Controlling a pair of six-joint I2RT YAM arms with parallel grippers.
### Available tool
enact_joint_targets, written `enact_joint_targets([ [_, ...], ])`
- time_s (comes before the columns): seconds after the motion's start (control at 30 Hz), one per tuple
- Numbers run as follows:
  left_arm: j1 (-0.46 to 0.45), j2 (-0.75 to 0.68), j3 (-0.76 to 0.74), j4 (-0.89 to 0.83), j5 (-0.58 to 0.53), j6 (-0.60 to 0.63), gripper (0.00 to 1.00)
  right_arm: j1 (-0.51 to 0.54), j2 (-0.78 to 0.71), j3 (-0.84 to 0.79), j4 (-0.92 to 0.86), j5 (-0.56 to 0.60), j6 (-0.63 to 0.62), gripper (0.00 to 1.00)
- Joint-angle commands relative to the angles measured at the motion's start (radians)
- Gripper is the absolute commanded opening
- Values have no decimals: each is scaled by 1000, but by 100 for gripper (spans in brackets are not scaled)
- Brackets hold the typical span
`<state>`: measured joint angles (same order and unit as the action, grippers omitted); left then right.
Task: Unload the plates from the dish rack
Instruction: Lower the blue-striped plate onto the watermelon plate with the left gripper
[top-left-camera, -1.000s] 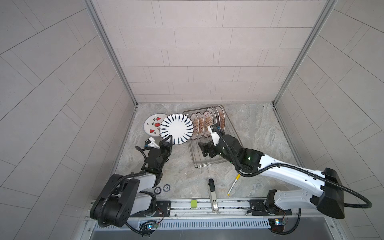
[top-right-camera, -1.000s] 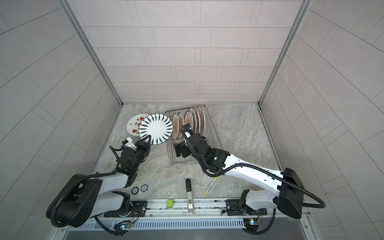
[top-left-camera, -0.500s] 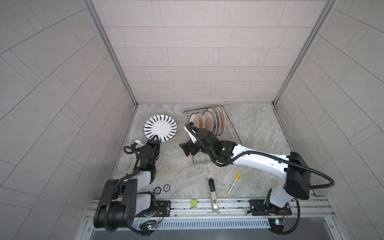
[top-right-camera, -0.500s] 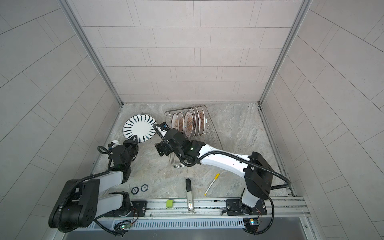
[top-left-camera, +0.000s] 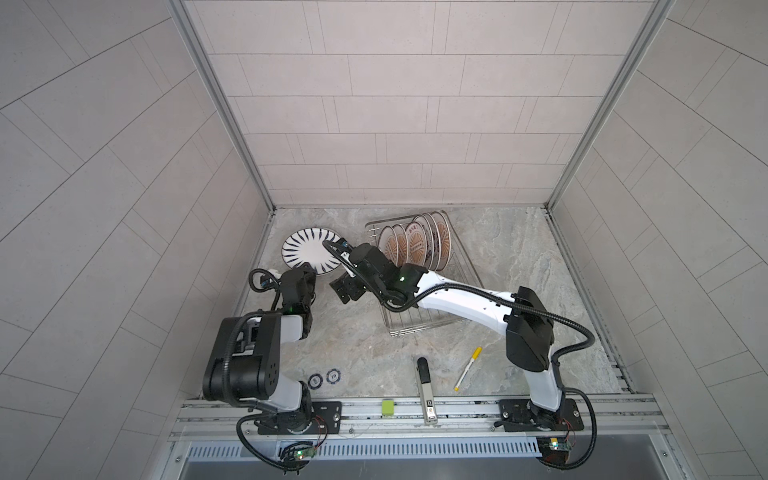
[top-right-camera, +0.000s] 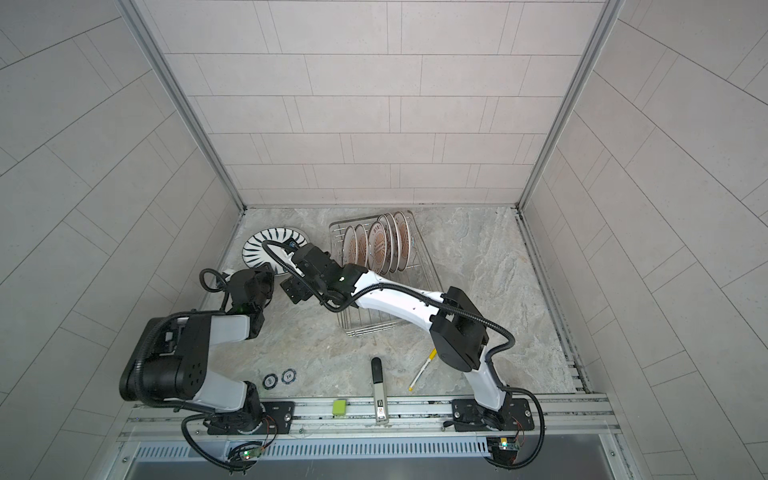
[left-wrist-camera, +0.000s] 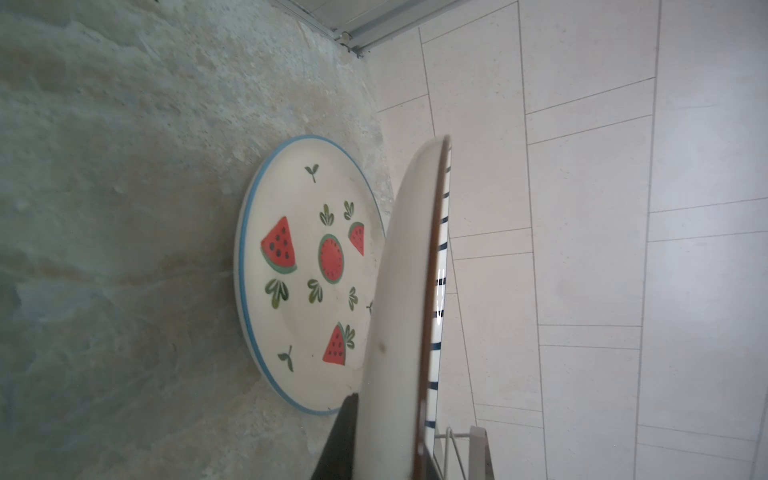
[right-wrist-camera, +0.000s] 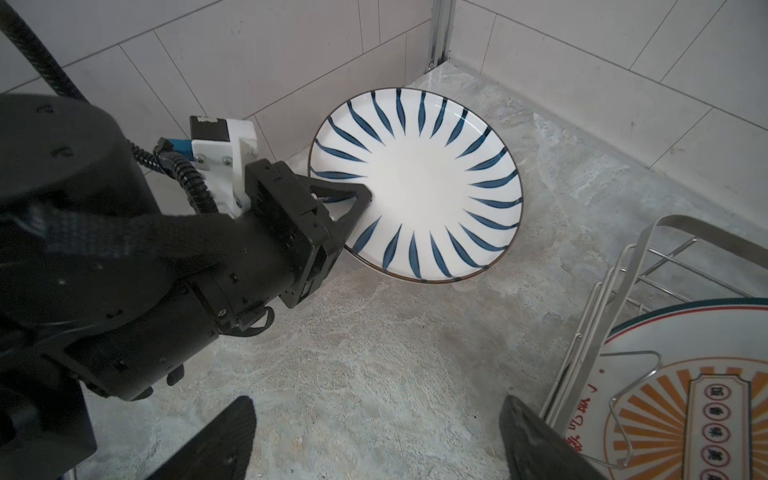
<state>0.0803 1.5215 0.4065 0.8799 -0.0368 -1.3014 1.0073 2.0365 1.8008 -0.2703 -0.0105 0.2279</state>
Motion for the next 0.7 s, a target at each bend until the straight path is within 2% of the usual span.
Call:
enact_joint_targets([
  [0.0, 16, 15, 96, 93, -40, 24, 0, 4, 41, 79, -99, 32, -24, 93],
  [0.67, 16, 182, 217, 18, -43, 58, 0, 2, 164, 233, -201, 49, -32, 90],
])
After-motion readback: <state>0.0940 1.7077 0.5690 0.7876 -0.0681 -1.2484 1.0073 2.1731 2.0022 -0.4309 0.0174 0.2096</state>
